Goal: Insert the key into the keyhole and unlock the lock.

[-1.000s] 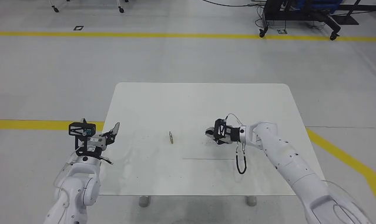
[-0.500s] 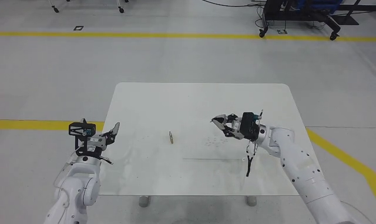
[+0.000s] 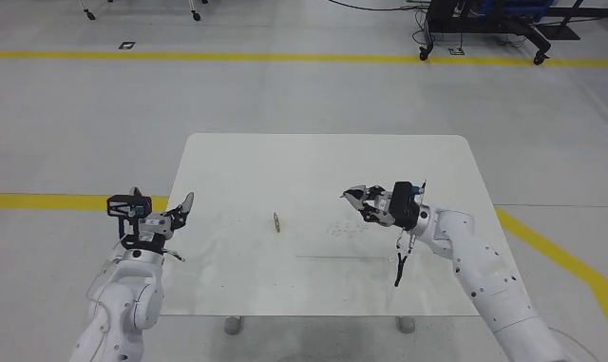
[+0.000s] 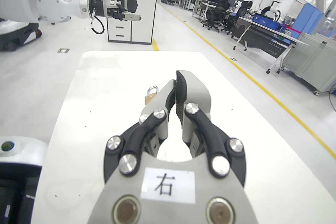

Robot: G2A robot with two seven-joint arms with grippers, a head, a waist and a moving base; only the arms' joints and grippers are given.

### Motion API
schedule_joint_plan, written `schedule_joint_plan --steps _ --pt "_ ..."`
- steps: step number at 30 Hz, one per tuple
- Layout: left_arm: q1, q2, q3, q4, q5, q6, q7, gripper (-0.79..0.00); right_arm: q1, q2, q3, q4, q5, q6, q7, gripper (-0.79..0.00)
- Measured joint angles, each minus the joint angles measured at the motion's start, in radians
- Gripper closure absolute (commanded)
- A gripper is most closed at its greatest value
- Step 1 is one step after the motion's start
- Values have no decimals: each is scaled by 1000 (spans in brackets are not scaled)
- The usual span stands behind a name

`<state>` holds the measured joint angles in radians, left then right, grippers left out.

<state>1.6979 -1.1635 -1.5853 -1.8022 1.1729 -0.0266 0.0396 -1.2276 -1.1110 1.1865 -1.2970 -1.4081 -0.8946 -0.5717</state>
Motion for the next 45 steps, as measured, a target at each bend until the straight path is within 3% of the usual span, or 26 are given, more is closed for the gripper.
schedule_joint_plan --steps 6,9,11,21,25,29,33,34,35,39,41,45 --pt "-107 -41 123 61 -688 -205 -2 -785 -5 -12 -16 62 172 -55 -57 0" --pt "-190 -55 215 134 -930 -295 -113 -785 -7 -10 5 81 242 -105 -74 0" --pt "-217 -57 234 153 -1024 -306 -175 -785 -8 -9 11 83 256 -113 -75 0" --pt "-203 -56 245 120 -951 -338 -172 -785 -13 -12 -1 83 270 -116 -64 0" --pt "-208 -65 297 127 -1109 -476 -219 -785 15 -30 -94 98 436 -118 36 0" --pt "-249 -77 369 230 -1427 -713 -322 -785 66 -40 -210 100 657 -118 107 0" --pt "-320 -81 408 338 -1531 -792 -449 -785 107 -41 -299 116 873 -118 192 0" --pt "-332 -83 420 350 -1563 -801 -479 -742 115 -41 -315 122 926 -118 217 0" --pt "-348 -84 434 362 -1608 -807 -523 -634 123 -40 -334 128 999 -118 252 0" --pt "-399 -81 458 409 -1697 -803 -676 -616 136 -35 -369 134 1230 -118 358 0" --pt "-420 -78 461 436 -1670 -804 -736 -517 137 -33 -377 130 1340 -118 420 0" --pt "-443 -81 483 451 -1538 -810 -744 -422 134 -30 -380 124 1496 -118 542 0"
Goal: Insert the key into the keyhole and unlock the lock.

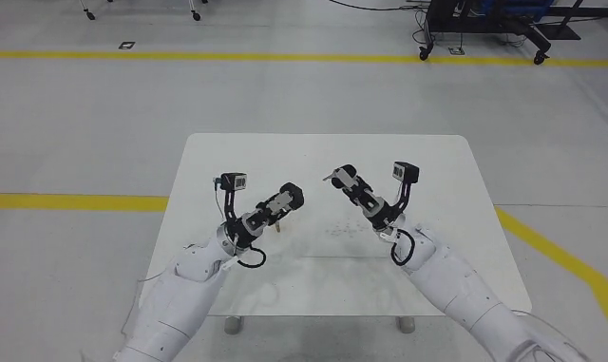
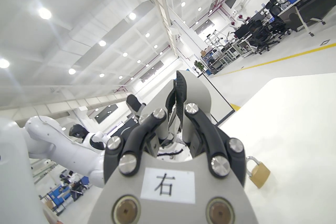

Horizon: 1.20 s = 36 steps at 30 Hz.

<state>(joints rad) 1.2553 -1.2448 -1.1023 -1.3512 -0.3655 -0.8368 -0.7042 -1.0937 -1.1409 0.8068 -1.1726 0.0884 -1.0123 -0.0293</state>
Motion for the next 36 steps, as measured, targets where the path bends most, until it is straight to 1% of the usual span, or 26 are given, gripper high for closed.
schedule_joint_plan --steps 1,2,4,6,9,12,14,20,25,29,33,34,35,36 --pt "-2 -1 6 -1 29 1 7 -431 -1 0 -1 2 27 0 31 0" --pt "-4 -3 14 -4 61 4 19 -474 -1 -1 -4 7 61 0 73 0" --pt "-6 -7 26 -9 92 11 43 -403 0 -4 -6 16 109 0 131 0" --pt "-11 -10 35 -9 118 23 70 -379 3 -8 -2 29 157 0 184 0" --pt "-22 -12 41 -6 175 39 94 -372 2 -15 11 34 211 0 240 0" --pt "-25 -14 37 0 230 47 136 -323 -4 -23 26 36 252 0 294 0" --pt "-25 -14 33 3 266 52 165 -326 -10 -29 31 33 286 0 343 0" --pt "-21 -14 34 2 290 56 189 -302 -5 -46 38 67 372 0 496 0" --pt "-23 -16 45 11 310 64 194 -212 4 -61 50 97 410 0 572 0" --pt "-29 -17 52 20 326 68 198 -160 7 -75 56 120 419 0 615 0" --pt "-36 -18 53 33 327 71 211 -74 7 -88 57 136 424 0 647 0" --pt "-38 -19 53 36 330 73 211 -25 7 -91 57 138 426 0 653 0" --pt "-41 -19 54 40 336 75 213 0 7 -95 58 142 428 0 661 0" --pt "-43 -19 55 43 341 76 216 0 7 -97 60 144 430 0 667 0"
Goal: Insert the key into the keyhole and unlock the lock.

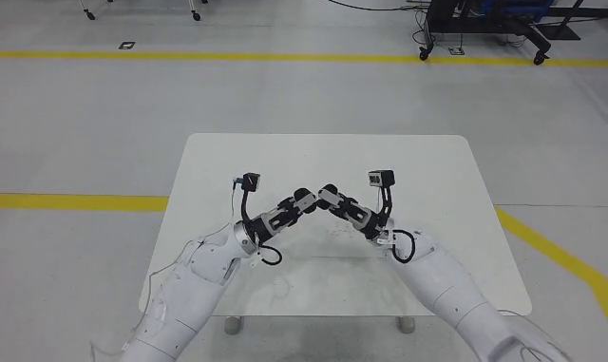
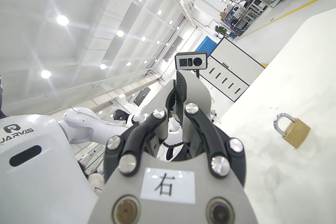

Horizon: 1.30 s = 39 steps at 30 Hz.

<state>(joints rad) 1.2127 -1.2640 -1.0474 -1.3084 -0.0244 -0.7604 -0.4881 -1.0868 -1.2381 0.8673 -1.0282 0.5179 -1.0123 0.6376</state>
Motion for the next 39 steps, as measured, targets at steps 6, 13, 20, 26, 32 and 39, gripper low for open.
schedule_joint_plan --steps 6,13,20,26,32,39 --pt "-9 -3 7 12 32 7 21 0 -8 -12 25 12 5 0 31 0" --pt "-7 -4 3 12 98 11 75 0 -21 -23 57 14 -1 0 65 -533" --pt "-5 -3 -8 6 126 9 109 0 -29 -33 84 5 21 0 108 -785" --pt "-12 -2 -33 -1 153 47 152 0 -35 -37 114 3 22 0 107 -785" --pt "-7 -2 -50 -10 145 99 199 0 -35 -37 114 3 22 0 107 -785" --pt "1 0 -42 -45 196 96 170 0 -34 -36 114 2 20 2 109 -785"
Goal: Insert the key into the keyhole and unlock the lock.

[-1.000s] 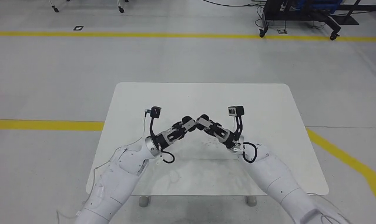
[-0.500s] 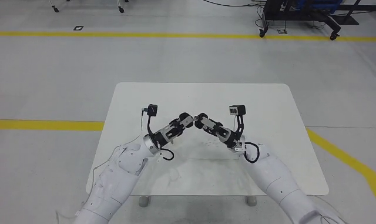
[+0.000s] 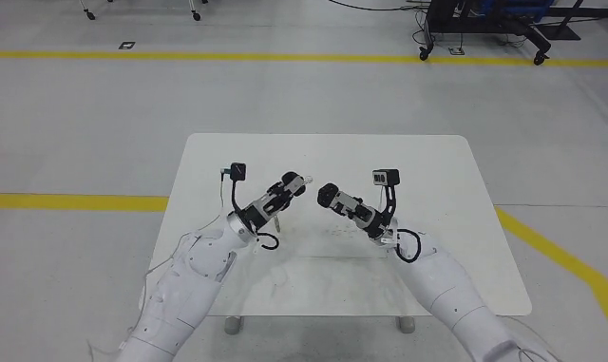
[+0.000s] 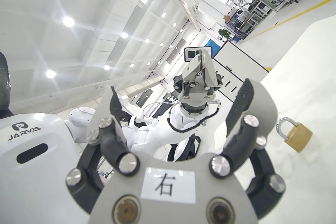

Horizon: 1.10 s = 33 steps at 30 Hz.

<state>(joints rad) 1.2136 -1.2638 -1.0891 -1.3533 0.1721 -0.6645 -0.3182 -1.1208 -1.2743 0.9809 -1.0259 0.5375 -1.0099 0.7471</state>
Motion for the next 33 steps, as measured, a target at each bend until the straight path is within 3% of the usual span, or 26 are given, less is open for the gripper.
schedule_joint_plan --steps 4,10,13,14,19,25,33 --pt "11 7 -7 -22 -30 -13 -71 0 9 22 8 -26 -34 47 114 -785" --pt "5 30 -27 -35 -86 -56 -280 0 18 102 48 -135 -170 212 275 -785" --pt "-3 40 -31 -43 -133 -68 -390 0 4 134 50 -190 -186 224 288 -643" --pt "-5 44 -35 -44 -146 -68 -420 0 1 145 45 -208 -186 229 292 -563" --pt "-5 52 -35 -51 -149 -59 -471 0 -2 177 12 -240 -165 221 284 -326" --pt "2 60 -33 -47 -150 -60 -495 0 25 203 -51 -237 -170 203 266 -277" --pt "6 70 -29 -56 -168 -67 -522 0 69 227 -127 -219 -156 181 244 -277"
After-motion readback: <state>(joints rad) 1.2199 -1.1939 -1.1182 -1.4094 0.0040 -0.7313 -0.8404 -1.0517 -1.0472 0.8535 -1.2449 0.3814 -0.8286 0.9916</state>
